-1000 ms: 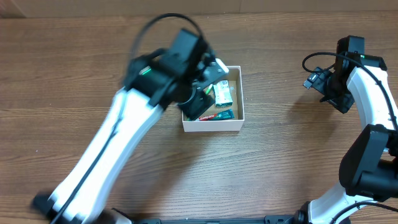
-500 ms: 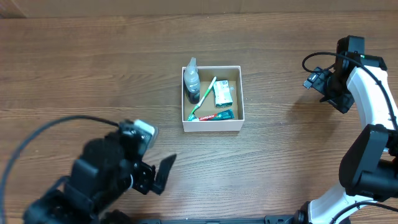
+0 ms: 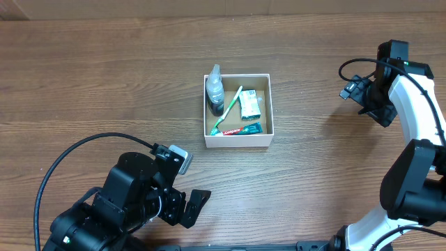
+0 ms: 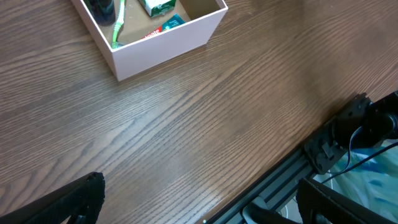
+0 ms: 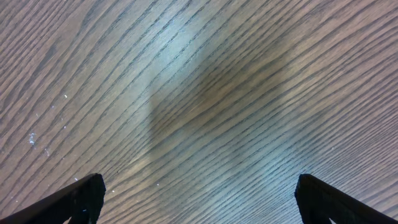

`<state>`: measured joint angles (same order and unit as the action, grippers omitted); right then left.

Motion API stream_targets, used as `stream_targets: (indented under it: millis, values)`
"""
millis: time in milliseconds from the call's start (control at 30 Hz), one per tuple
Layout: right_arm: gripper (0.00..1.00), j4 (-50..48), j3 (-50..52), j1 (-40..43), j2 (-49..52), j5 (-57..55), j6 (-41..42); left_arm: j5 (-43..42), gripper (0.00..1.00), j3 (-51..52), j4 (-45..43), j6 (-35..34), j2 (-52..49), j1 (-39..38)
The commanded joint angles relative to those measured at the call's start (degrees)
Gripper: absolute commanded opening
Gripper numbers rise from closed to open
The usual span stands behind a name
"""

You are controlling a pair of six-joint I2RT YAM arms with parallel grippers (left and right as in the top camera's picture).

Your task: Pack container

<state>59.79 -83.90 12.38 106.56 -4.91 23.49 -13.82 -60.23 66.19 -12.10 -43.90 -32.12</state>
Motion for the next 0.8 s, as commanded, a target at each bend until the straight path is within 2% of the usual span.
stream_targets:
  millis: [0,133,267,367,433,533,633,767]
  values:
    - [1.0,-0.17,-0.11,0.13,-0.09,-0.61,-0.35,0.92,1.0,0.26,-0.28,-0.24,0.04,0.22]
    - [1.0,-0.17,-0.11,0.13,-0.09,-0.61,-0.33,7.63,1.0,1.38,-5.75,3.19,2.23,3.41]
    - [1.0,-0.17,-0.11,0.13,-0.09,-0.61,-0.35,5.05,1.0,7.8,-18.23,8.17,6.93,12.81]
    - [1.0,-0.17,-0.11,0.13,-0.09,-0.61,-0.35,0.13,1.0,18.38,-34.45,10.54,14.38,19.74]
    - [1.0,-0.17,-0.11,0.13,-0.09,-0.61,-0.35,-1.4,1.0,25.53,-44.96,11.04,19.19,21.64]
    - [1.0,-0.17,-0.11,0.13,-0.09,-0.61,-0.33,-1.46,1.0,34.62,-56.08,11.06,25.27,22.03]
    - [1.0,-0.17,-0.11,0.13,-0.09,-0.61,-0.33,-1.44,1.0,42.01,-63.47,11.06,29.66,22.45]
    - [1.0,-0.17,-0.11,0.13,-0.09,-0.61,-0.33,-1.42,1.0,47.28,-67.67,11.08,33.4,25.51]
